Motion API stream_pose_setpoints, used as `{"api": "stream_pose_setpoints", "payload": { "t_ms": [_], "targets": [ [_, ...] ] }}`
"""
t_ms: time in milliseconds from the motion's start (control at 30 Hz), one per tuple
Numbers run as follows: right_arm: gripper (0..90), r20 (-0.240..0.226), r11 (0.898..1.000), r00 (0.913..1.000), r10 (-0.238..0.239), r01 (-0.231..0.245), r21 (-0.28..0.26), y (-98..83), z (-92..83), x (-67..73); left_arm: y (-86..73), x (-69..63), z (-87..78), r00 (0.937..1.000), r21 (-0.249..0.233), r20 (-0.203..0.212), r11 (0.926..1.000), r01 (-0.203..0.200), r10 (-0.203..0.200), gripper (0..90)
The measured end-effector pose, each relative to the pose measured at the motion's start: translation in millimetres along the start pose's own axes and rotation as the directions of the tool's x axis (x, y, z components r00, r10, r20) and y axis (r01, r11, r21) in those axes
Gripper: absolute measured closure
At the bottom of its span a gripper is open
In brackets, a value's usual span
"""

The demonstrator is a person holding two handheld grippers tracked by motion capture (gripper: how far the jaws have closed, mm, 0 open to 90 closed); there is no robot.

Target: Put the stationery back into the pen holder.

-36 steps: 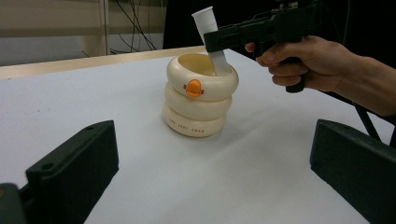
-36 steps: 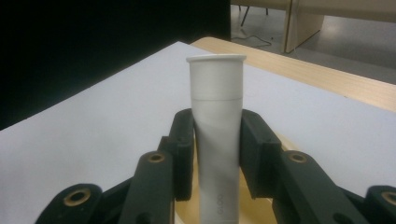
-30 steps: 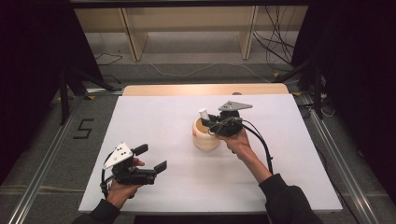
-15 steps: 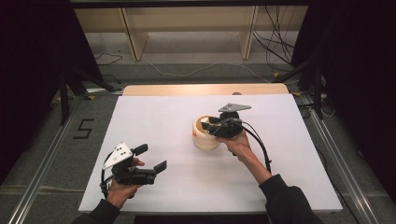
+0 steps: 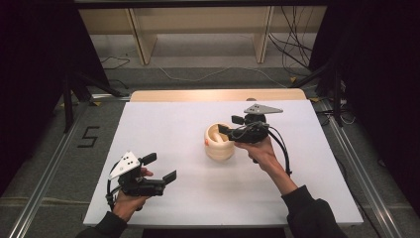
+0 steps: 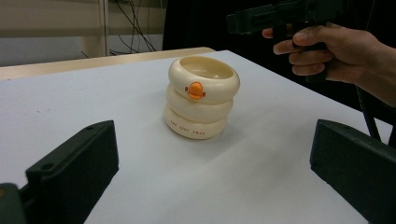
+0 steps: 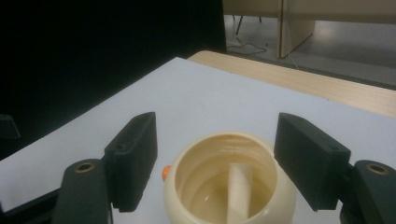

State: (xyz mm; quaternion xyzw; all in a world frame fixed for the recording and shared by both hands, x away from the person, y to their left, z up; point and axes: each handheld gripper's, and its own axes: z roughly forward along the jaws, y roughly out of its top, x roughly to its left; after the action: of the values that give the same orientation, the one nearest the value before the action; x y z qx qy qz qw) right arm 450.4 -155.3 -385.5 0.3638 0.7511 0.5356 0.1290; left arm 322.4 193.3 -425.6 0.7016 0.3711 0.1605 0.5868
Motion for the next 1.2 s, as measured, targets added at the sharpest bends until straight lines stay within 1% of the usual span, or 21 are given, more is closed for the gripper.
{"api": "stream_pose_setpoints", "payload": {
  "t_ms": [67,100,400,467,600,667,833,1033,1067,1200],
  "targets": [
    [29.5,-0.004,1.000,1.0000,-0.005,0.005,-0.006,0.2,-3.5,0.3,0.0,0.4,0.2,1.0000,0.002,0.002,1.0000,0.002,-0.002,0.4],
    [29.3,-0.003,1.000,1.0000,0.003,-0.003,-0.005,0.2,-5.1,0.8,0.0,0.5,0.3,1.0000,0.003,0.002,1.0000,0.002,-0.002,0.4],
    [27.0,0.003,1.000,0.9999,-0.016,0.016,0.000,-2.5,-12.7,1.3,-0.1,0.7,0.7,1.0000,0.008,0.005,1.0000,0.006,-0.006,0.4],
    [26.5,-0.002,1.000,0.9998,-0.017,0.017,-0.007,-2.5,-15.3,2.0,-0.2,0.7,0.9,1.0000,0.010,0.005,0.9999,0.007,-0.007,0.4],
    [24.1,-0.005,1.000,0.9997,-0.022,0.022,-0.015,-2.6,-19.2,4.0,-0.2,0.7,1.2,1.0000,0.012,0.006,0.9999,0.006,-0.006,0.4],
    [22.2,-0.004,0.999,0.9995,-0.031,0.031,-0.018,-3.0,-20.4,4.3,-0.4,0.7,1.6,0.9999,0.015,0.007,0.9999,0.007,-0.007,0.4],
    [18.5,-0.008,1.000,0.9997,-0.023,0.023,-0.015,-4.7,-23.1,5.4,-0.4,0.7,1.6,0.9999,0.016,0.008,0.9998,0.008,-0.008,0.4],
    [17.2,-0.012,0.999,0.9994,-0.032,0.032,-0.023,-7.6,-26.7,5.8,-0.6,0.5,1.8,0.9999,0.019,0.009,0.9998,0.006,-0.007,0.4],
    [17.1,-0.012,0.999,0.9996,-0.027,0.026,-0.020,-8.1,-27.6,6.3,-0.7,0.6,2.0,0.9999,0.021,0.009,0.9998,0.006,-0.007,0.4],
    [17.0,-0.007,0.999,0.9989,-0.047,0.047,-0.019,-11.7,-31.1,7.0,-0.7,0.3,2.2,0.9999,0.025,0.012,0.9997,0.004,-0.004,0.4]
  ]
}}
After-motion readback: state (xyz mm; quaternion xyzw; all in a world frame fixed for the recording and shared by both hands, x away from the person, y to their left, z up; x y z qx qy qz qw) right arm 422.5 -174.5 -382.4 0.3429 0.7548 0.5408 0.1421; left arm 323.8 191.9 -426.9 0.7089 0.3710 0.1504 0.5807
